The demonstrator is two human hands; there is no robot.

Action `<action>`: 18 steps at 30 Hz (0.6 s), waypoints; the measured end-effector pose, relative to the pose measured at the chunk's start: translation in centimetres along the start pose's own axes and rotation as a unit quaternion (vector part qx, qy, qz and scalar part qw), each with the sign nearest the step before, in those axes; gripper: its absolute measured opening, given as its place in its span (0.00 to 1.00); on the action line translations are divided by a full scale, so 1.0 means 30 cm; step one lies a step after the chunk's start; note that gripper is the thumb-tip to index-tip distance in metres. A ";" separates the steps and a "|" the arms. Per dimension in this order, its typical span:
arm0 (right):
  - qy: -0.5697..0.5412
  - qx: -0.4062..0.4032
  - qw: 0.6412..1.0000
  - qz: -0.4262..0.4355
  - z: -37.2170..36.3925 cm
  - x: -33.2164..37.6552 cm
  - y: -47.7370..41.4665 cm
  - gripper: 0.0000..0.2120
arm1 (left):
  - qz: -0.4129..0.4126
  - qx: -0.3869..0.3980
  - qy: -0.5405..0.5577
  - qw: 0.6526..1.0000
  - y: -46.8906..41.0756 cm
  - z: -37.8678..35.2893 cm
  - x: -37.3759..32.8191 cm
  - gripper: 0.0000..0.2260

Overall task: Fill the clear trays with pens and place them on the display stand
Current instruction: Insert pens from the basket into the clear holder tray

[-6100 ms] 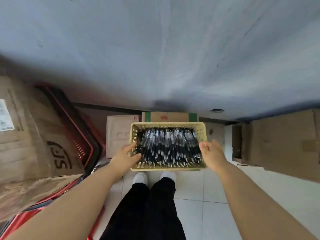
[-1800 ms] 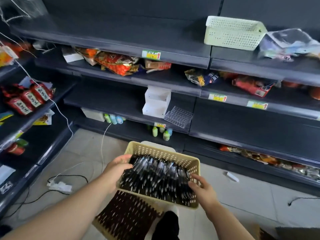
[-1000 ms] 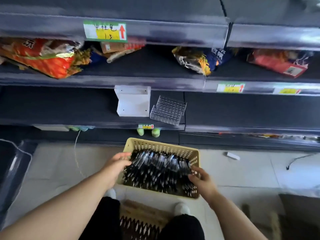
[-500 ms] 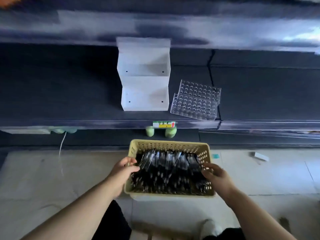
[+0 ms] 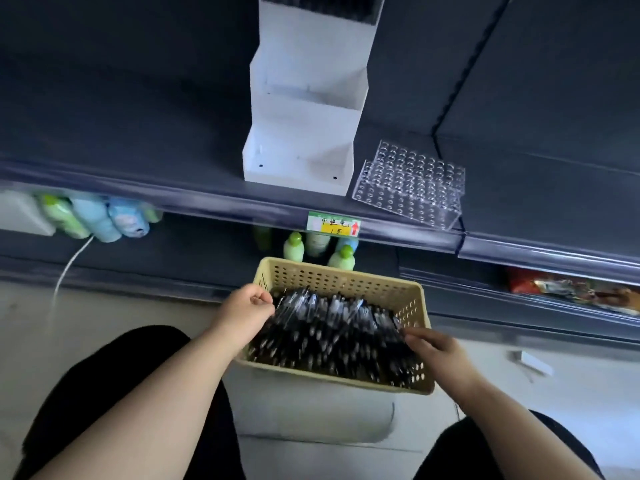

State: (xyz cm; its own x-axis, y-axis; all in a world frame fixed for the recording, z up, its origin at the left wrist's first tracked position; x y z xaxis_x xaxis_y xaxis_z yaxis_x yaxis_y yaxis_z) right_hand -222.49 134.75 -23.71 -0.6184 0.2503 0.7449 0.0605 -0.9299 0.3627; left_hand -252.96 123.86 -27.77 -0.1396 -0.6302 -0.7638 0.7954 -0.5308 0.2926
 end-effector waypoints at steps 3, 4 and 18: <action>-0.015 0.003 1.000 -0.001 0.023 -0.018 0.070 0.08 | 0.000 0.014 0.015 1.000 0.099 0.064 0.019 0.05; -0.017 0.010 1.000 0.001 0.023 -0.020 0.088 0.08 | -0.002 0.025 0.013 1.000 0.125 0.082 0.023 0.06; 0.169 0.079 0.981 0.050 -0.061 0.038 0.113 0.12 | 0.008 0.073 -0.069 0.995 0.180 0.165 0.059 0.08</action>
State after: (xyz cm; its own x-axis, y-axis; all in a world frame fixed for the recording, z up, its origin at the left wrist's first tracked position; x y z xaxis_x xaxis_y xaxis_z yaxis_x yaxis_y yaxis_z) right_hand -224.42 131.40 -22.65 -0.8256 0.0311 0.5634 0.2386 -0.8856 0.3986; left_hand -251.83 117.08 -24.68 -0.2155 -0.7058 -0.6748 0.7056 -0.5903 0.3921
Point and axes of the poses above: each hand's wrist, its own y-axis away from the middle knuckle, its own z-axis out of the back of the hand, x = y × z, the point moved 5 cm from there along -y, towards the middle knuckle, and after that the axes turned 14 degrees about -x, right-handed, at the moved point
